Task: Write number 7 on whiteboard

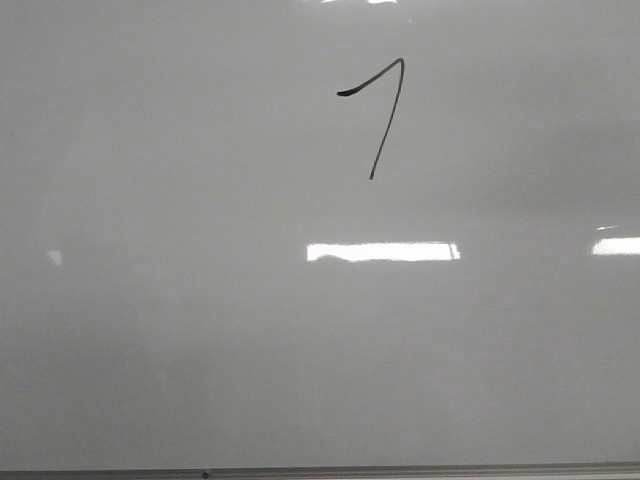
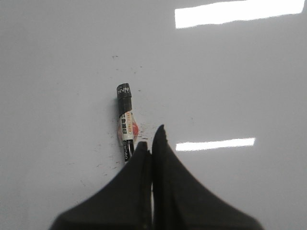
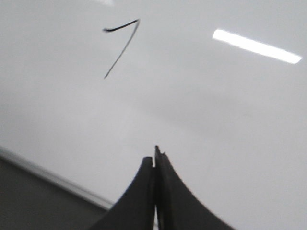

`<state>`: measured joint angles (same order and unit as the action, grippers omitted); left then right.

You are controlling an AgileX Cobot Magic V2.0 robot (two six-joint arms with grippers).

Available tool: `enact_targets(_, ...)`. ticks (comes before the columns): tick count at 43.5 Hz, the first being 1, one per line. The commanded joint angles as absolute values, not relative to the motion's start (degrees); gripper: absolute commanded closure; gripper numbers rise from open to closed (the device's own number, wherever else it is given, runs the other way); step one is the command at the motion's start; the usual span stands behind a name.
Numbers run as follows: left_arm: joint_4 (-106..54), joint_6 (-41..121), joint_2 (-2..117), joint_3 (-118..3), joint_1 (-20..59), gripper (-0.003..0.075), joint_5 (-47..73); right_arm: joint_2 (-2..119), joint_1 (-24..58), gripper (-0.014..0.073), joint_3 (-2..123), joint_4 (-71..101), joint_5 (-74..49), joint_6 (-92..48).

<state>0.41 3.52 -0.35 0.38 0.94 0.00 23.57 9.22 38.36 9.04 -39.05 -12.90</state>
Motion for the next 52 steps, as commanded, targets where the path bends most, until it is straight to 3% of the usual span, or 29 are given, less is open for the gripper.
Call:
enact_targets(1, 0.0, 3.2, -1.1, 1.1, 0.8, 0.0741, -4.5, 18.2, 4.6, 0.0662, 31.9, 9.0, -24.1, -13.8)
enact_targets(11, 0.0, 3.2, -1.1, 1.1, 0.8, 0.0741, -4.5, 6.1, -1.3, 0.0662, 13.6, 9.0, -10.8, -13.7)
enact_targets(25, 0.0, 3.2, -1.1, 1.1, 0.8, 0.0741, -4.5, -1.6, -1.2, 0.0662, -1.1, 9.1, -0.4, -13.7)
enact_targets(52, 0.0, 3.2, -1.1, 1.1, 0.8, 0.0741, -4.5, -1.6, -0.4, 0.0662, -1.4, 8.6, 2.9, -11.8)
